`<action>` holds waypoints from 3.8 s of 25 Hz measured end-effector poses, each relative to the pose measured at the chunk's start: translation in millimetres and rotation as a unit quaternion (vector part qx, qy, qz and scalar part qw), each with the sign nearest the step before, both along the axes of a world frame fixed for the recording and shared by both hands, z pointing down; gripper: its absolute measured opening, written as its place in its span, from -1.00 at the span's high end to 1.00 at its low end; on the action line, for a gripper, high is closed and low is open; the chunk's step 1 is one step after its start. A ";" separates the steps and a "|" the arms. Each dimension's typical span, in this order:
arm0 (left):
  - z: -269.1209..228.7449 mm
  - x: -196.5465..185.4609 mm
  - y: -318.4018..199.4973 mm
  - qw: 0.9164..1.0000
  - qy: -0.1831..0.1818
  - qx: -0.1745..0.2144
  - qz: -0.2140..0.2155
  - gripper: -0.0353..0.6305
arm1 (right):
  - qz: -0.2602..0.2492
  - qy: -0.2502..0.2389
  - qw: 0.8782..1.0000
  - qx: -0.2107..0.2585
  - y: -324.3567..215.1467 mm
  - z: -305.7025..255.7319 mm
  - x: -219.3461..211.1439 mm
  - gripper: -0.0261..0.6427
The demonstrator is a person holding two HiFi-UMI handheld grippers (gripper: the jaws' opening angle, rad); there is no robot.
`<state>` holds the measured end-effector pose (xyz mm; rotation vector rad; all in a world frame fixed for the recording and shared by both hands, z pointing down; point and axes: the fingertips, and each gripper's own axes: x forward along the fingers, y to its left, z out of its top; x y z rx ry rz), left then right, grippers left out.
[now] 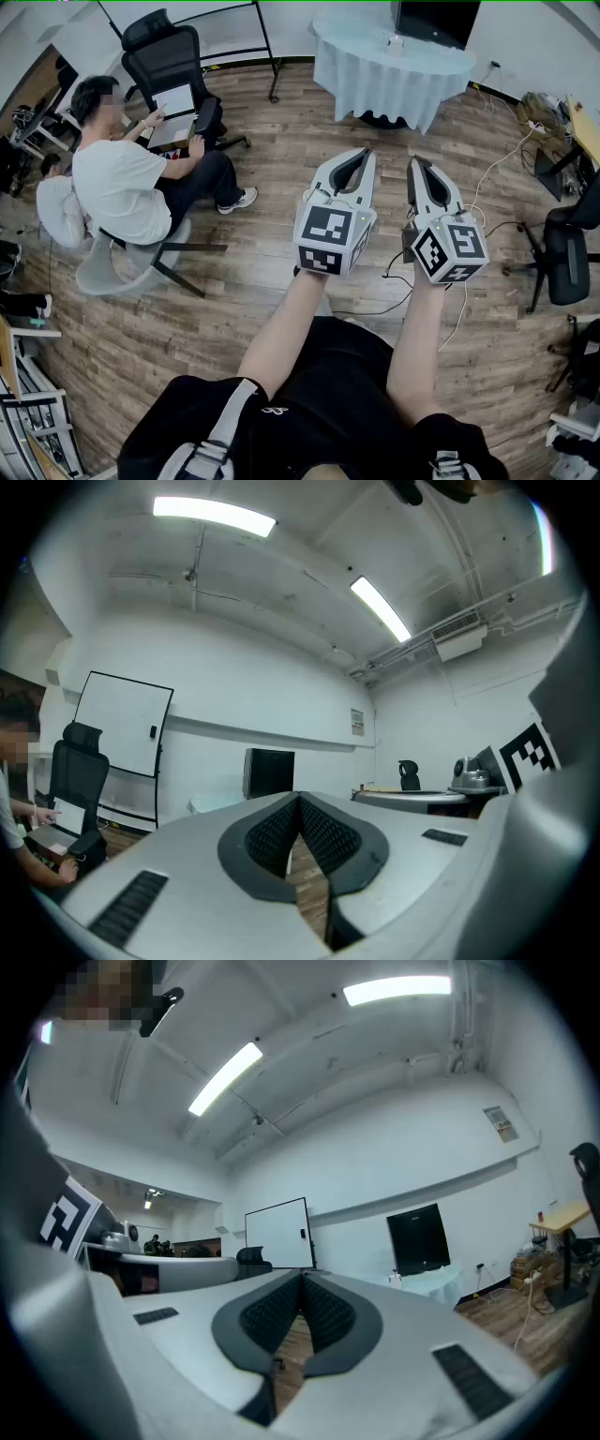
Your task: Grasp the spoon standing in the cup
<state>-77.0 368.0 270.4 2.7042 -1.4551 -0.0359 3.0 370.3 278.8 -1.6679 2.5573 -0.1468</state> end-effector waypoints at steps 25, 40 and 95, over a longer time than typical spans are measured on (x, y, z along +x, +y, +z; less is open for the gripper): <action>17.7 -68.7 -174.1 1.000 0.004 -0.024 0.007 0.85 | 0.021 -0.005 1.000 -0.004 -177.8 11.1 -61.9 0.91; 27.7 -28.7 -240.6 0.996 0.041 -0.040 0.075 0.85 | 0.107 0.032 0.994 -0.017 -218.3 13.8 -9.4 0.90; 21.5 178.1 -575.6 0.999 0.003 -0.027 0.036 0.85 | 0.065 -0.014 0.998 0.003 -561.2 -0.6 203.2 0.90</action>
